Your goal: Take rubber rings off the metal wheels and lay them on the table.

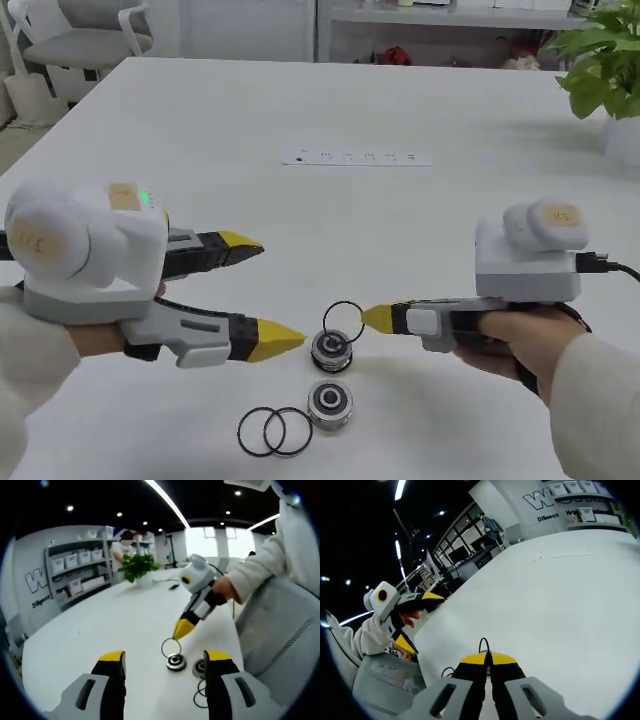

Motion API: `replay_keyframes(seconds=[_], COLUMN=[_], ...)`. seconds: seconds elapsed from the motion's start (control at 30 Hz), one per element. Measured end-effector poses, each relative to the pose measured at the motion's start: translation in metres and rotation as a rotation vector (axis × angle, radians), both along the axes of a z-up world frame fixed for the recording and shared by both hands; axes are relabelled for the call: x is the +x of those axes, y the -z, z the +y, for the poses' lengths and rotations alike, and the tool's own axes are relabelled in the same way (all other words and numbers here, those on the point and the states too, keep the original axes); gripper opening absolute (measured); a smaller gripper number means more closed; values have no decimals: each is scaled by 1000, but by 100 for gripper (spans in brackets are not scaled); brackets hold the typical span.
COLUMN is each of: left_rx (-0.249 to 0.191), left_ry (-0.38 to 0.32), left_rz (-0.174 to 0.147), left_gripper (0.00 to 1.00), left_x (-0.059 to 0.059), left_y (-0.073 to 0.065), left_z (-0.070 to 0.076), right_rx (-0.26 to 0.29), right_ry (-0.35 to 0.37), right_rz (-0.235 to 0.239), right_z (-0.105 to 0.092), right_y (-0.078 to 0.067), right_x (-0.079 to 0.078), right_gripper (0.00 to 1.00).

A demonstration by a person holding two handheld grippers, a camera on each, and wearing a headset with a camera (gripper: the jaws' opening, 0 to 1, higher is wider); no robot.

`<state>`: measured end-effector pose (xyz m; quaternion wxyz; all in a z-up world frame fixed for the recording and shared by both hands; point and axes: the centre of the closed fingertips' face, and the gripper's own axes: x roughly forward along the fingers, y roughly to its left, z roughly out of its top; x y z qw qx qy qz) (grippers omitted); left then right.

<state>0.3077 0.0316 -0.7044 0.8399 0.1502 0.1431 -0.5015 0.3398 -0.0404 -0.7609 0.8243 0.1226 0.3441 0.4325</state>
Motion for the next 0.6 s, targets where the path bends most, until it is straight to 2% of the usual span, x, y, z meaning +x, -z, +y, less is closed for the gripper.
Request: replay_keyframes(seconds=[0.3,0.6], left_rx=[-6,-19], left_ry=[-18,-48], left_rz=[18,31], left_gripper=[72,78], left_x=[-15,-21], left_y=[1,2], left_z=[9,19], right_rx=[30,55], right_ry=[16,21], right_rz=[-28,-35], right_z=[-1,1], right_y=[-16,-24], right_x=[3,1], right_gripper=[0,0])
